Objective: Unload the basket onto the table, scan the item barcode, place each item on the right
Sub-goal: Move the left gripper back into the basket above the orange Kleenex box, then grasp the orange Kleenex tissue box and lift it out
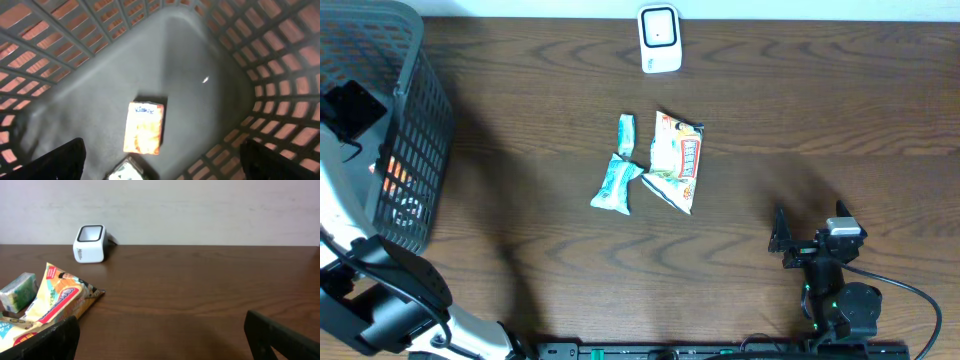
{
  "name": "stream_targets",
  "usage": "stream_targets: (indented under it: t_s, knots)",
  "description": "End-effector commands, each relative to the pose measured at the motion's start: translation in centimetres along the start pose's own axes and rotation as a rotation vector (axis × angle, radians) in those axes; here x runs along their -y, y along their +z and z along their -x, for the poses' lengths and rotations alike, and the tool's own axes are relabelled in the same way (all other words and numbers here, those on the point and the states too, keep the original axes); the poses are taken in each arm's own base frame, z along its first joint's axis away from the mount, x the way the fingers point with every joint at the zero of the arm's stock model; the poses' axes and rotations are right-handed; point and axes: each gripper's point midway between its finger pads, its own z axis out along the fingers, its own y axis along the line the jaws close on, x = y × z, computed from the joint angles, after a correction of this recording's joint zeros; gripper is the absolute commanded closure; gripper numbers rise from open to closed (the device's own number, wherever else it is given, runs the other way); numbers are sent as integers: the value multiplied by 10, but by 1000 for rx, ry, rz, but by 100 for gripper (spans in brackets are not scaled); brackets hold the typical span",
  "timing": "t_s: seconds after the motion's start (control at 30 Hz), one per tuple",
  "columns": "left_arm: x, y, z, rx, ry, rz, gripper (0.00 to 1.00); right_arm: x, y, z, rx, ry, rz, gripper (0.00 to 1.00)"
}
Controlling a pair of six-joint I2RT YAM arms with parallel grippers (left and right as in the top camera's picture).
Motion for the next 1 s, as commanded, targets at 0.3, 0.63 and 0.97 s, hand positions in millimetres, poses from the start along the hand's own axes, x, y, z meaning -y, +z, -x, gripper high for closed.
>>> stream_targets:
  t_s: [0.3,0.63,0.97]
  knots:
    - [-20,79,-49,-221,80,159,15,3,0,0,1,12,-12,1]
    - [-11,127,-90,-364,136,186,22,3,0,0,1,12,-12,1]
    - [-33,132,-99,-392,184,331,47,3,0,0,1,11,-12,1]
